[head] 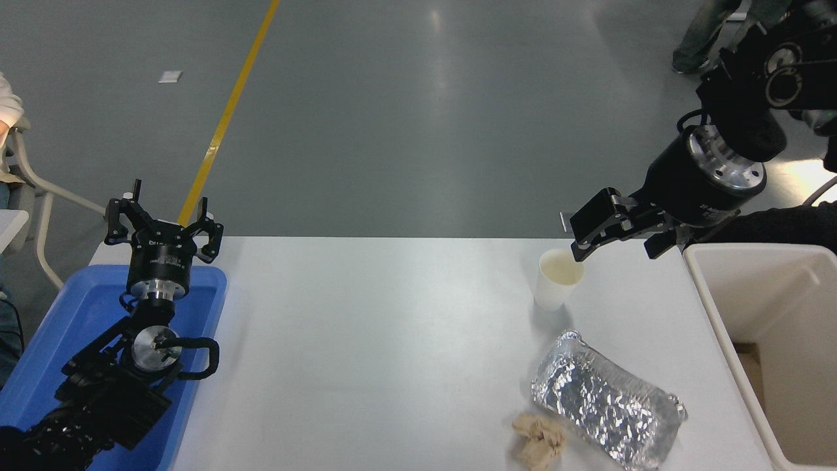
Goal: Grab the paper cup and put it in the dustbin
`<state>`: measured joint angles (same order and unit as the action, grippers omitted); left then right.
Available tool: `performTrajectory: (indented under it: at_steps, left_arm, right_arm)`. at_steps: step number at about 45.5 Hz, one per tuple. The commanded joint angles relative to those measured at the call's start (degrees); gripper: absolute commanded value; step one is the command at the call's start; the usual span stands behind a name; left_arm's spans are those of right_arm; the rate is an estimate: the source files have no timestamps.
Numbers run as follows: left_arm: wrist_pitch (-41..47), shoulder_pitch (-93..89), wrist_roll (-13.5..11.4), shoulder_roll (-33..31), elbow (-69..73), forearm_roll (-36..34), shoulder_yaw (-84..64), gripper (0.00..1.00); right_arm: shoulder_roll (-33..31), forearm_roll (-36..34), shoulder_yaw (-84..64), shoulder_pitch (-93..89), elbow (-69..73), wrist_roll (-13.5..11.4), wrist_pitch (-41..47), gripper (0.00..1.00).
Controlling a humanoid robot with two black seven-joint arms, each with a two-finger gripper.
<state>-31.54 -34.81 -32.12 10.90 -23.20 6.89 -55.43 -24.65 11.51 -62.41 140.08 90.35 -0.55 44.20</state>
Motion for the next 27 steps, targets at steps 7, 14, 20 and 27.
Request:
performTrajectory:
  at_steps: [7, 14, 20, 27]
  left_arm:
    - [0.2, 0.0, 0.0, 0.0, 0.0, 0.1, 0.0, 0.99]
    - [0.2, 0.0, 0.0, 0.0, 0.0, 0.1, 0.0, 0.99]
    - [0.2, 0.0, 0.0, 0.0, 0.0, 0.1, 0.0, 0.99]
    - [0.2, -0.1, 0.0, 0.0, 0.0, 0.1, 0.0, 0.99]
  right_arm:
    - [0.2, -0.8, -1.0, 4.5, 3.6, -0.3, 0.8, 1.00]
    - [1.1, -0.4, -0.9, 3.1, 2.0, -0.3, 0.8, 1.00]
    - [3.7, 1.8, -0.7, -3.1, -2.2, -0.5, -4.2, 1.00]
    - [8.0, 3.1, -0.3, -15.7, -11.1, -0.7, -19.2, 1.00]
